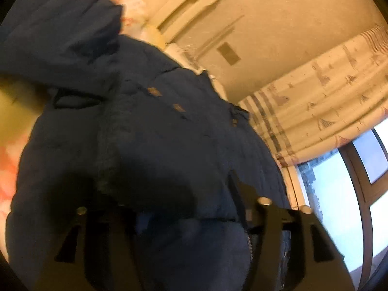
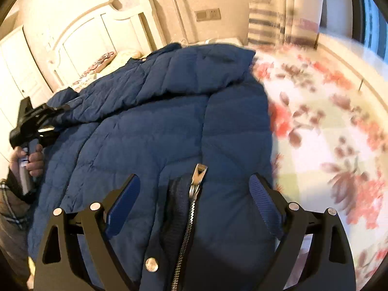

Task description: Fold large clothes

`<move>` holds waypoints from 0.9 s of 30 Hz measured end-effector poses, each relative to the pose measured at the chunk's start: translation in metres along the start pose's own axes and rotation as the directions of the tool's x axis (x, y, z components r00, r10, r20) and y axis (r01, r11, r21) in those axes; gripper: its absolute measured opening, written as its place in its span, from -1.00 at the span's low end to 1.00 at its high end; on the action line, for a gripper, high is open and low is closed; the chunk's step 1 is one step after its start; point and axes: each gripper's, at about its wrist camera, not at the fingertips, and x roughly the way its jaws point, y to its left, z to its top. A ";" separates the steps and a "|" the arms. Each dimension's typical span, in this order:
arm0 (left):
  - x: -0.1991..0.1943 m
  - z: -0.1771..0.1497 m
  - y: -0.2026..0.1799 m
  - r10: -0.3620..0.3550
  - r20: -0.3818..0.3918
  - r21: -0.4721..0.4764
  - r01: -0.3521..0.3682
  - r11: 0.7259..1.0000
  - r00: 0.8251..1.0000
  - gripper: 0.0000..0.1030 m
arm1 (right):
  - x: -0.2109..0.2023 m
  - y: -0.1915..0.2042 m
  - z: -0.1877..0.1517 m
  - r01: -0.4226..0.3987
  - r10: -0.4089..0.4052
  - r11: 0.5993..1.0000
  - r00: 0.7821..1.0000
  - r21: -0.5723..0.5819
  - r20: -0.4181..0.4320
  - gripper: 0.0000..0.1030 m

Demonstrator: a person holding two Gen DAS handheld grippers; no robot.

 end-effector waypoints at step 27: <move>-0.029 -0.007 0.026 0.025 0.081 0.025 -0.027 0.999 0.996 0.16 | 0.050 0.081 0.110 0.093 -0.094 0.917 0.995 -0.387 0.016 0.33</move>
